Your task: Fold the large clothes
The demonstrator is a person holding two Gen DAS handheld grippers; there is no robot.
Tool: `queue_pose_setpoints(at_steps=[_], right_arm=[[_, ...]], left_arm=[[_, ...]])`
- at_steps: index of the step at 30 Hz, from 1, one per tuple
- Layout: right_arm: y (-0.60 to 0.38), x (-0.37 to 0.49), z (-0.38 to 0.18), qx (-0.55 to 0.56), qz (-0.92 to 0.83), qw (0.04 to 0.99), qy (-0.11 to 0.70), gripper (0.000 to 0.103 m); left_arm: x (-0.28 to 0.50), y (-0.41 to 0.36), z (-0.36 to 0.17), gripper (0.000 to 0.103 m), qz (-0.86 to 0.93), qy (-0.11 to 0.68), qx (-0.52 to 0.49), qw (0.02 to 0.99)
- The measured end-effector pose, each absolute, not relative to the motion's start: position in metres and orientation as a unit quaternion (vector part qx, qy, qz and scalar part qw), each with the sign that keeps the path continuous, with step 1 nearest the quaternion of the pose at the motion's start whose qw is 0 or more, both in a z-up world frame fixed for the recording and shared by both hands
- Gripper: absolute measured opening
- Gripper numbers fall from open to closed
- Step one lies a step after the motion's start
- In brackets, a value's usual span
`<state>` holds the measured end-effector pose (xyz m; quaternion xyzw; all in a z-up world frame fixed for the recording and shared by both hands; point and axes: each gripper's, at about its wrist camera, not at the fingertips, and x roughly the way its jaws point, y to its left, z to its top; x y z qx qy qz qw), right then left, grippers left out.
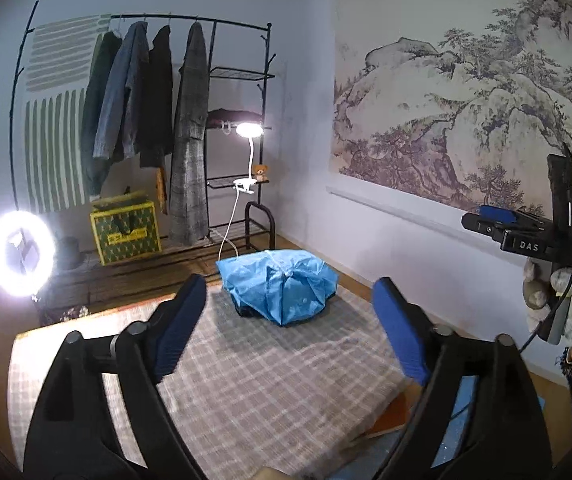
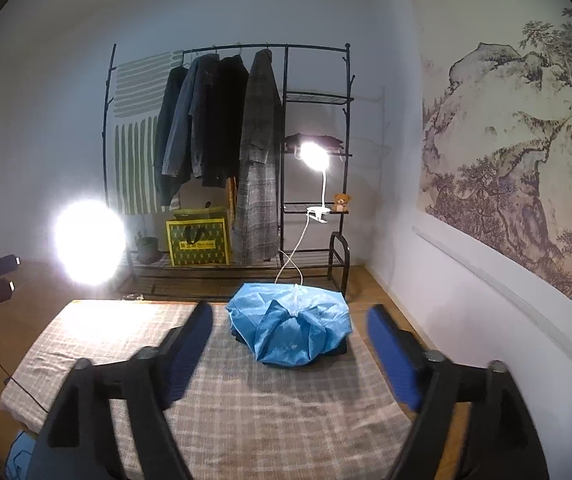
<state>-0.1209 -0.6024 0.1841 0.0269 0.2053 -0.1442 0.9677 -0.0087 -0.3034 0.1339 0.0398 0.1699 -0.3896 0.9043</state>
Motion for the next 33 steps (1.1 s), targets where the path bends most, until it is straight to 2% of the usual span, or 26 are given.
queue_pose_setpoints(at_steps=[3,4,17,33], right_arm=[[-0.596,-0.123,0.172,0.024,-0.153,0.965,0.212,0.095],[-0.594,-0.123,0.169,0.023,-0.158,0.964,0.213,0.103],[-0.585,-0.136,0.142,0.045,-0.182,0.958,0.216,0.103],[-0.576,-0.126,0.099,0.061,-0.189,0.950,0.240,0.103]], left_arm=[[-0.015,-0.299,0.124,0.101,-0.381,0.169,0.037,0.908],[-0.018,-0.297,0.120,0.102,-0.380,0.170,0.034,0.909],[-0.020,-0.290,0.086,0.103,-0.339,0.230,0.022,0.912],[-0.015,-0.292,0.046,0.103,-0.324,0.249,0.045,0.911]])
